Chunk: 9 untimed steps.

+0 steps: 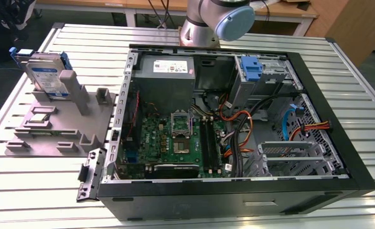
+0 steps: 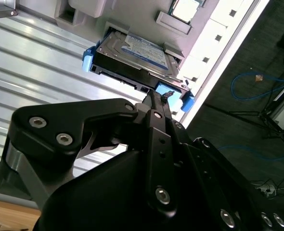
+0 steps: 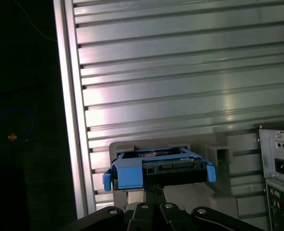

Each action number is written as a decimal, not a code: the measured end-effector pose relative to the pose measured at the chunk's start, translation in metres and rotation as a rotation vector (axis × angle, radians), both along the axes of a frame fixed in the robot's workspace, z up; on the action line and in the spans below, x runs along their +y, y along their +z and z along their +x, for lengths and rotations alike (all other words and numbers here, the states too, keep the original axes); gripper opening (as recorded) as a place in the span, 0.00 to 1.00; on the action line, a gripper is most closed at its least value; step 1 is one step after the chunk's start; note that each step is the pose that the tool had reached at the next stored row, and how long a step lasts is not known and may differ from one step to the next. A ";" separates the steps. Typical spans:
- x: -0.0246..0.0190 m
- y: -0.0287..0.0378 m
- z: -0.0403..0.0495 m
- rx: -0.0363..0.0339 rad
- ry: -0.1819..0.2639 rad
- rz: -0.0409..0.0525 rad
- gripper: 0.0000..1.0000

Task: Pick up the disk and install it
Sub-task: 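Pick up the disk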

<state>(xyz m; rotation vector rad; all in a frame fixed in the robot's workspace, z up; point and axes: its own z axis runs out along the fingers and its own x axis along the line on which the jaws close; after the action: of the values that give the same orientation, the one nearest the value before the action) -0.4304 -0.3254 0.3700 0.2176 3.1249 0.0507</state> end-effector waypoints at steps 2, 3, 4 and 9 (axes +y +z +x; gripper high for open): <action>0.0000 0.0000 0.0000 0.0000 -0.002 0.0000 0.10; 0.0000 0.0000 0.0000 0.0000 -0.003 0.0000 0.10; 0.0000 0.0000 0.0000 0.0000 -0.004 0.0000 0.10; 0.0000 0.0000 0.0000 0.0000 -0.009 0.0000 0.10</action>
<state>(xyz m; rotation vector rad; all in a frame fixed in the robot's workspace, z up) -0.4303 -0.3254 0.3700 0.2315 3.1237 0.0506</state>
